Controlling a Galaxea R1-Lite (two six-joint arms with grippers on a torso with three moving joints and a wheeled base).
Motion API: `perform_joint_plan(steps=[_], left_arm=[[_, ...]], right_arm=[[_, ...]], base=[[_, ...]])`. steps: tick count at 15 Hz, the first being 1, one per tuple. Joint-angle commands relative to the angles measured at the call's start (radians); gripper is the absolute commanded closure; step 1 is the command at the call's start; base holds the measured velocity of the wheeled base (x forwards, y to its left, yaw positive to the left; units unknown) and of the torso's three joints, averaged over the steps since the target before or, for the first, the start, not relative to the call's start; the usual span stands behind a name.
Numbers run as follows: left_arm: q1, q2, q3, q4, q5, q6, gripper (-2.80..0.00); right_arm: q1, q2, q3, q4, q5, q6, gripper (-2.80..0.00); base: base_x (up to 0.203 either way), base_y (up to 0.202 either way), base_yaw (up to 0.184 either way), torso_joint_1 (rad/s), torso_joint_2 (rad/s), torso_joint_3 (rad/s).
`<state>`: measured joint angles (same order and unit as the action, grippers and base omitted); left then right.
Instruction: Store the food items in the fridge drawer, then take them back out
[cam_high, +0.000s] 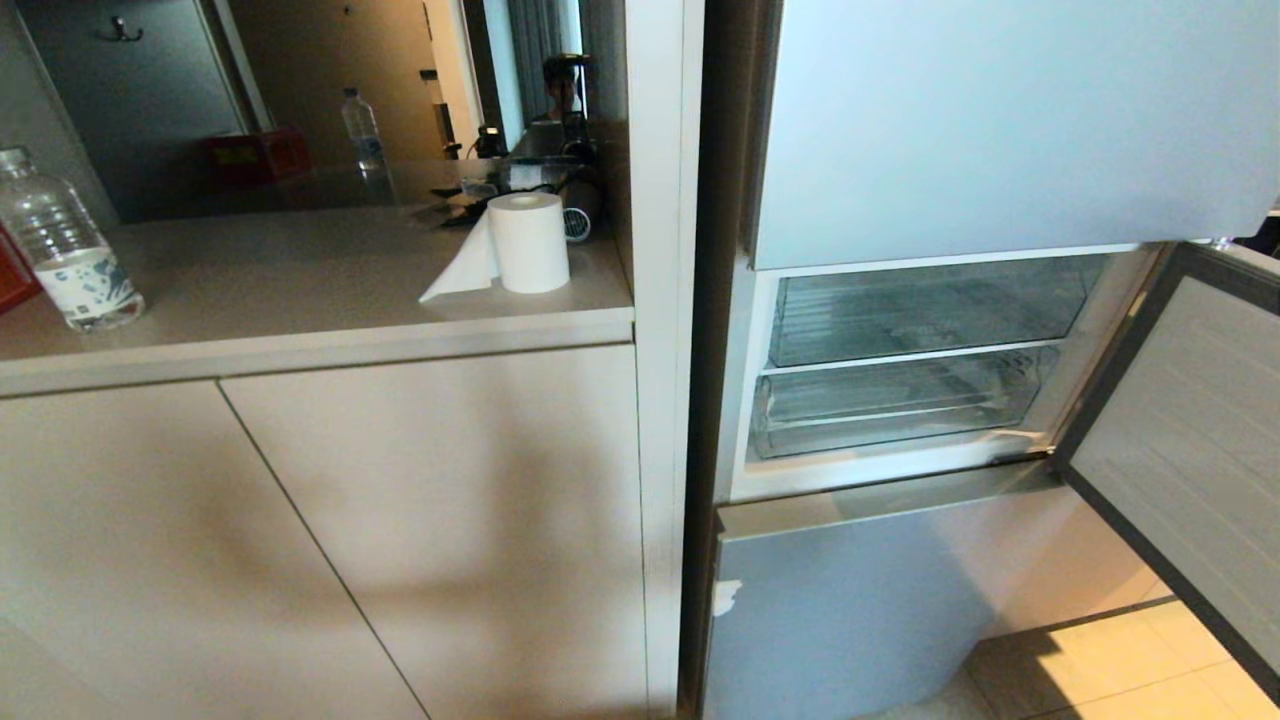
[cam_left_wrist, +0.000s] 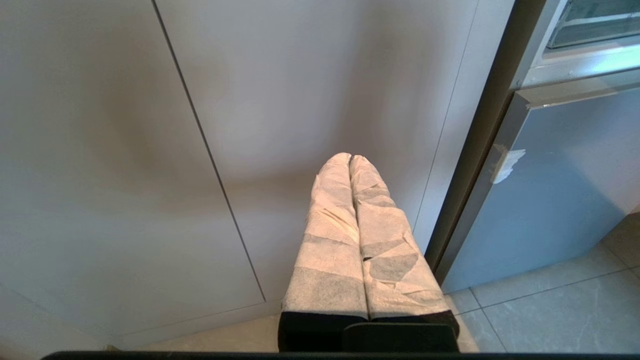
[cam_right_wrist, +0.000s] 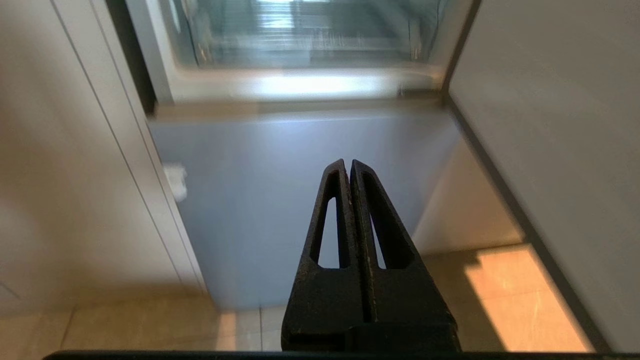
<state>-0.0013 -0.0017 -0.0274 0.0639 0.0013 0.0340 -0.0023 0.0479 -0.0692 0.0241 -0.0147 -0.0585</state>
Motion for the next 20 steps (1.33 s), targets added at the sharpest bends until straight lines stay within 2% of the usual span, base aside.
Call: perform_joint_plan(steps=[1, 3, 4, 6, 8, 12, 15, 18, 20], left_arm=[[0.000, 0.002, 0.000, 0.001, 0.000, 0.000, 0.00], [0.000, 0.002, 0.000, 0.001, 0.000, 0.001, 0.00], [0.000, 0.002, 0.000, 0.001, 0.000, 0.000, 0.00], [0.000, 0.002, 0.000, 0.001, 0.000, 0.001, 0.00], [0.000, 0.002, 0.000, 0.001, 0.000, 0.000, 0.00], [0.000, 0.002, 0.000, 0.001, 0.000, 0.000, 0.00], [0.000, 0.002, 0.000, 0.001, 0.000, 0.001, 0.00], [0.000, 0.002, 0.000, 0.001, 0.000, 0.000, 0.00], [0.000, 0.002, 0.000, 0.001, 0.000, 0.001, 0.00]], right_arm=[[0.004, 0.224, -0.096, 0.002, 0.020, 0.007, 0.00], [0.005, 0.469, -0.193, 0.005, 0.084, 0.032, 0.00], [0.006, 0.600, -0.245, 0.004, 0.120, 0.051, -2.80], [0.007, 0.845, -0.331, -0.033, 0.202, 0.080, -2.80], [0.010, 1.080, -0.385, -0.130, 0.271, 0.099, -2.80], [0.041, 1.502, -0.443, -0.472, 0.327, 0.116, -2.80], [0.099, 1.756, -0.498, -0.712, 0.276, 0.119, -2.80], [0.180, 1.987, -0.617, -0.911, 0.152, 0.122, -2.80], [0.229, 2.104, -0.729, -0.993, 0.086, 0.124, -2.80]], base=[[0.000, 0.000, 0.000, 0.000, 0.00, 0.000], [0.000, 0.000, 0.000, 0.000, 0.00, 0.000], [0.000, 0.000, 0.000, 0.000, 0.00, 0.000], [0.000, 0.000, 0.000, 0.000, 0.00, 0.000], [0.000, 0.000, 0.000, 0.000, 0.00, 0.000], [0.000, 0.000, 0.000, 0.000, 0.00, 0.000], [0.000, 0.000, 0.000, 0.000, 0.00, 0.000], [0.000, 0.000, 0.000, 0.000, 0.00, 0.000], [0.000, 0.000, 0.000, 0.000, 0.00, 0.000]])
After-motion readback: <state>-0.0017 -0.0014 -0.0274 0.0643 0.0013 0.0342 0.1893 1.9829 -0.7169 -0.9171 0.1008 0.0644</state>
